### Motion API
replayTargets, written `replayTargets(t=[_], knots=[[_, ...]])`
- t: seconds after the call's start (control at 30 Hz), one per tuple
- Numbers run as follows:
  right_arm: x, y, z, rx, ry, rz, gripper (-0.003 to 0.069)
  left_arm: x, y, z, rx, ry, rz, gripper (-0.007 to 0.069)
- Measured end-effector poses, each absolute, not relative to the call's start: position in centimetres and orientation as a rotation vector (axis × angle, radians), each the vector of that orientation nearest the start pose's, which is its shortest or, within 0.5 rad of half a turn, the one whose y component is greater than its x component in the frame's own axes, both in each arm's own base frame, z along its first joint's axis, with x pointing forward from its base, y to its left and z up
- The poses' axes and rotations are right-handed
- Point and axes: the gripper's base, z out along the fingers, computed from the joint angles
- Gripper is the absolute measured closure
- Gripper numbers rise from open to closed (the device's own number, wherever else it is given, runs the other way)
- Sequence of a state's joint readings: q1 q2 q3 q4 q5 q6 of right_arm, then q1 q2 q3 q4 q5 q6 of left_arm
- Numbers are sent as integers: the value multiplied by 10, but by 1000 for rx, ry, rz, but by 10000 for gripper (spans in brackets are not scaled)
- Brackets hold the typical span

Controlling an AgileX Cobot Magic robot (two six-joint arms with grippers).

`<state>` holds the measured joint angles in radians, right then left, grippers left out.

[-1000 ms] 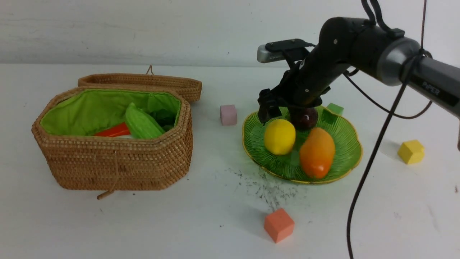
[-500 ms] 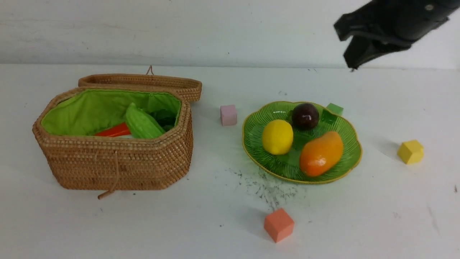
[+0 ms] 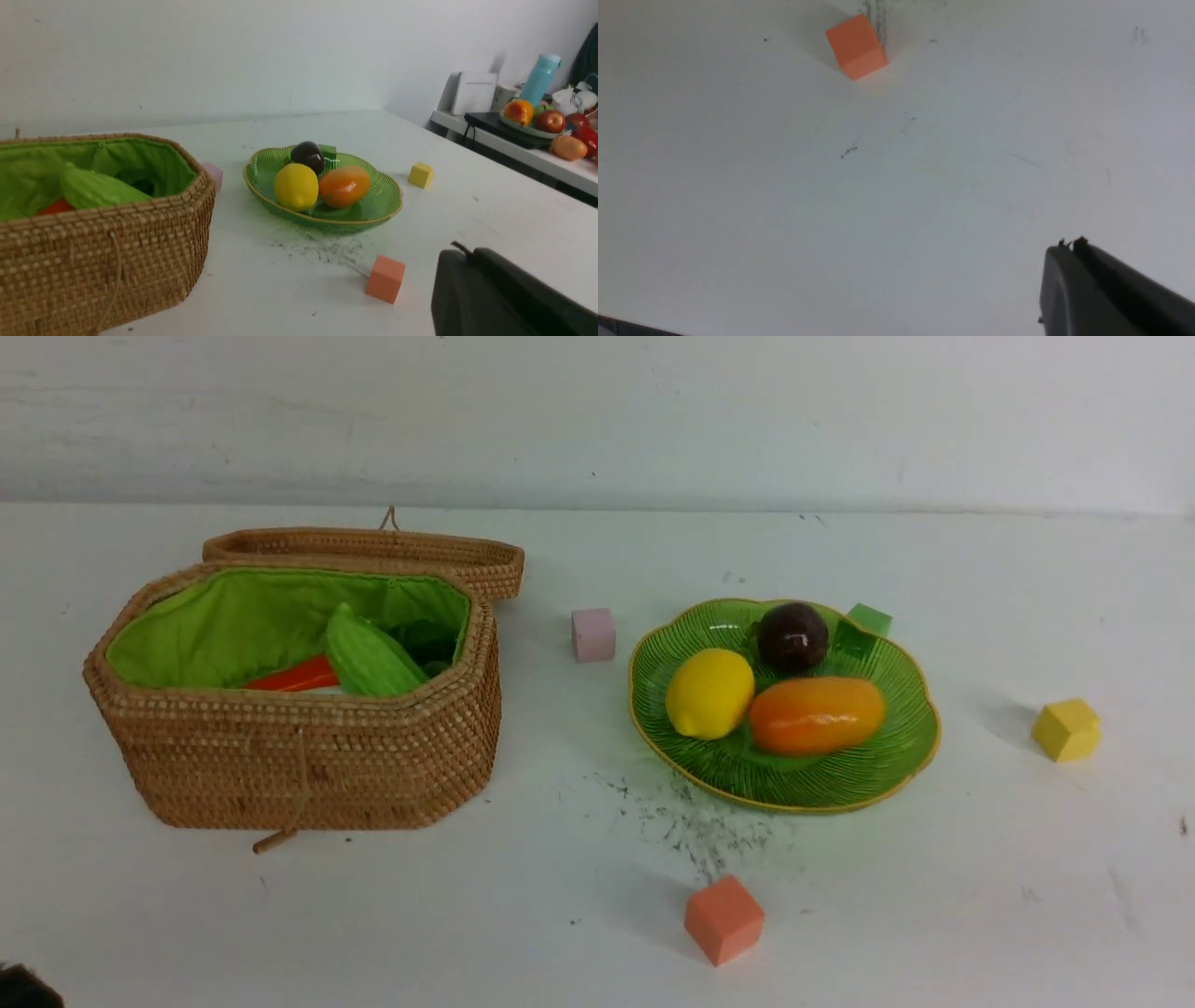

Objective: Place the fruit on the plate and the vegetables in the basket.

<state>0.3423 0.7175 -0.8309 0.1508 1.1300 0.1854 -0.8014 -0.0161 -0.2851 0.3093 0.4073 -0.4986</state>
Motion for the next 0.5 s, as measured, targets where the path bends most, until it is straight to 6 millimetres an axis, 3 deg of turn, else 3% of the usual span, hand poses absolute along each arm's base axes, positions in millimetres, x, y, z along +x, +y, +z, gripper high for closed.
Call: replayTargets(t=[0.2,0.5], knots=[[84,42,316,-152,2411,436,643,34,-20,251,396,1634,-674,638],[77,40,312,-157,2429,433,635,38,-22,228,414,1730,-634,638]])
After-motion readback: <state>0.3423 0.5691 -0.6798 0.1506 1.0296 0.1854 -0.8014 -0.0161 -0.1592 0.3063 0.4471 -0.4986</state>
